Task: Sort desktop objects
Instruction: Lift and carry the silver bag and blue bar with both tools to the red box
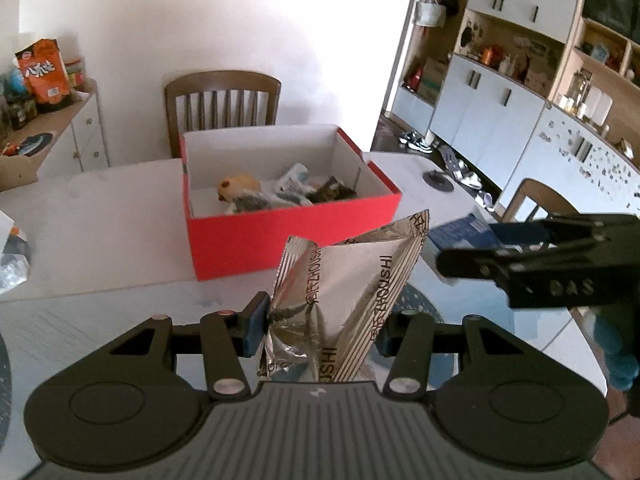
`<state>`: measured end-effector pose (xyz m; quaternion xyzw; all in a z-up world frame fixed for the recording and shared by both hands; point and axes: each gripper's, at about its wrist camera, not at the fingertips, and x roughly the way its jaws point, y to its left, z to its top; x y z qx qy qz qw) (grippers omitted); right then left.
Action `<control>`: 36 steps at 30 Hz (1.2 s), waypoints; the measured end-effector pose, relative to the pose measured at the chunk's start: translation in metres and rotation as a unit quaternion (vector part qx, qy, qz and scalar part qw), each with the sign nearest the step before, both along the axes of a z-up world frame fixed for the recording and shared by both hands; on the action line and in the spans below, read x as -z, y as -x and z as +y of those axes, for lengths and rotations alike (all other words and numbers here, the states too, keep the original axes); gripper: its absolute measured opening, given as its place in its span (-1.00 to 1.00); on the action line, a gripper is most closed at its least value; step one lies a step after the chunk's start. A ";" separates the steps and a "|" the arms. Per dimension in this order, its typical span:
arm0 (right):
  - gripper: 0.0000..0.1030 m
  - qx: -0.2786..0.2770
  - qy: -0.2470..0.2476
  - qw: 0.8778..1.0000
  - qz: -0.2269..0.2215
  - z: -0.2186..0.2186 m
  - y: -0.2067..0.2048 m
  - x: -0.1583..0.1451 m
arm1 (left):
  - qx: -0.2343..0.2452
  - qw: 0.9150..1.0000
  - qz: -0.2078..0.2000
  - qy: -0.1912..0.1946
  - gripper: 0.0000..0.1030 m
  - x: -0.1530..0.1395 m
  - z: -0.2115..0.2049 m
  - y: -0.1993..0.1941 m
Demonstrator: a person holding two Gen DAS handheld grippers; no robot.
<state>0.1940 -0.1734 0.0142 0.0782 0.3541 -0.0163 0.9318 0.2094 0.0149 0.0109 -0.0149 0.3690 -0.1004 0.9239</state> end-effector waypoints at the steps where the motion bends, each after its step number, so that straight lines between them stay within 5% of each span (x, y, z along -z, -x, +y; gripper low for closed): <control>1: 0.41 -0.001 0.002 1.000 -0.001 0.002 0.000 -0.004 | -0.002 1.000 0.000 0.000 -0.02 -0.003 0.002 -0.002; 15: 0.42 -0.017 0.029 0.999 -0.010 0.017 -0.016 -0.042 | -0.032 0.999 0.000 -0.009 -0.02 -0.036 0.020 -0.039; 36: 0.42 -0.024 0.045 0.999 0.004 -0.019 -0.084 -0.044 | -0.047 0.998 0.008 -0.047 -0.02 -0.046 0.012 -0.129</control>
